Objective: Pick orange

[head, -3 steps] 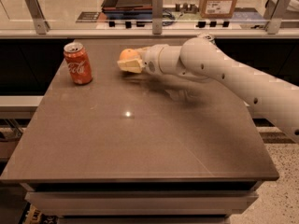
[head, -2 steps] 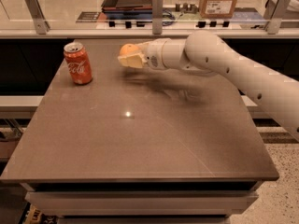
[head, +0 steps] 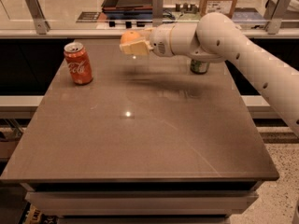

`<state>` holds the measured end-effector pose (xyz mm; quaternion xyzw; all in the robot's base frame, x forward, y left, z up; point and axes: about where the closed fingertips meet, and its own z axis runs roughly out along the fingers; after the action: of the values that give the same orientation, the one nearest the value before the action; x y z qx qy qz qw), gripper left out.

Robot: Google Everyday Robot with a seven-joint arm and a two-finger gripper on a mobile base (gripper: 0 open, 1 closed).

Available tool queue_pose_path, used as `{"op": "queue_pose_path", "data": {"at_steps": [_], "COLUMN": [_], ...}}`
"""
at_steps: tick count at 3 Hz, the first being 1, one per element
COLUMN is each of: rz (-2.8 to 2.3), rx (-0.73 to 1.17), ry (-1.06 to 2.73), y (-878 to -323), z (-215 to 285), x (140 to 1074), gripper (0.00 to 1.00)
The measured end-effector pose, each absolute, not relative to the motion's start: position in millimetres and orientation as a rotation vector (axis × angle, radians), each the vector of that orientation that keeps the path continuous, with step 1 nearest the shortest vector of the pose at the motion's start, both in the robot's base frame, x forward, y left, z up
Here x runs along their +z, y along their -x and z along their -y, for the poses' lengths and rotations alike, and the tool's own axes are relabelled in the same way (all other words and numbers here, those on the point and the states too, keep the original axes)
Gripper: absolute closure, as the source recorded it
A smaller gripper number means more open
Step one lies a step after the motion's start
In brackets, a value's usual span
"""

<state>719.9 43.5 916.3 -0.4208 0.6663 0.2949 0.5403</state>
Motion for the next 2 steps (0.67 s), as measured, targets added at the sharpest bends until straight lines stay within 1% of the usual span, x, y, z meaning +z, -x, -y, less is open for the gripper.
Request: {"op": "queue_pose_path", "data": {"at_steps": [2], "rz": [-1.457], "rx": [0.714], "ry": [1.106], "y": [-712.6], "z": [-49.1], "x": [969.1], "gripper": [1.0]}}
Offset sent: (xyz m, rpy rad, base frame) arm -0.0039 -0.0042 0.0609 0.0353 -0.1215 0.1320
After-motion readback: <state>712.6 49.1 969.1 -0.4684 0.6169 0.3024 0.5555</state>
